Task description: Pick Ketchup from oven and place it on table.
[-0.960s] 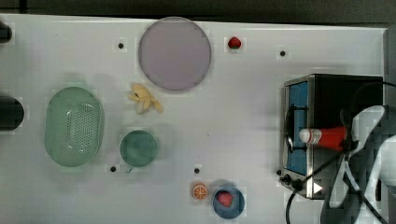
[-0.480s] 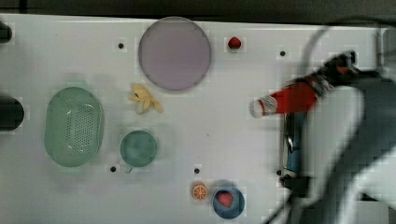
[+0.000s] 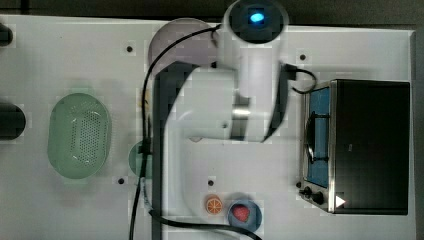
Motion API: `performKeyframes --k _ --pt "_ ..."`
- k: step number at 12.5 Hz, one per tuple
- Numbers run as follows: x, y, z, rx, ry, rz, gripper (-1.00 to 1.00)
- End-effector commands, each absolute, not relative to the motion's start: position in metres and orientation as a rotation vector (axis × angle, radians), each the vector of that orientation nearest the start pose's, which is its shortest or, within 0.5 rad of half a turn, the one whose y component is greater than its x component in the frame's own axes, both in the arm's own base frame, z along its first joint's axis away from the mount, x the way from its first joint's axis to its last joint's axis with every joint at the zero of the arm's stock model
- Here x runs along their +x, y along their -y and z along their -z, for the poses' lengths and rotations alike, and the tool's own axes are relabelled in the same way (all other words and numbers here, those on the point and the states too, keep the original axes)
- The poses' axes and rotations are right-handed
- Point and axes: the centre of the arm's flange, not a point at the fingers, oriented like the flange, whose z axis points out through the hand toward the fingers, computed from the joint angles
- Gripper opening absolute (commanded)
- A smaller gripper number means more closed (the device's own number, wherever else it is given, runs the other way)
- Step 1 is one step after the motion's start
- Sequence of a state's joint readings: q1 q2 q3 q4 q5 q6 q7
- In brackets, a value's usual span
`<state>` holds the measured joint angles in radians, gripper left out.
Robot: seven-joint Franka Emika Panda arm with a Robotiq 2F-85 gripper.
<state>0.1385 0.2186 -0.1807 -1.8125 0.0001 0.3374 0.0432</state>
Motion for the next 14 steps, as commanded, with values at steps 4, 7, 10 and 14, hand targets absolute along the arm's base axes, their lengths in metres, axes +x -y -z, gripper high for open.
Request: performKeyframes --k 4,7,10,14 --pt "0.549 0.046 -0.289 -2.913 -1.352 -0.049 0.26" --pt "0.539 0.034 -0.234 -2.898 -1.368 -0.103 0.26" --pt "0.540 0.024 -0.199 -2.870 -1.384 -0.102 0.27" --pt "0.541 0.023 -0.199 -2.858 -1.375 -0.032 1.00"
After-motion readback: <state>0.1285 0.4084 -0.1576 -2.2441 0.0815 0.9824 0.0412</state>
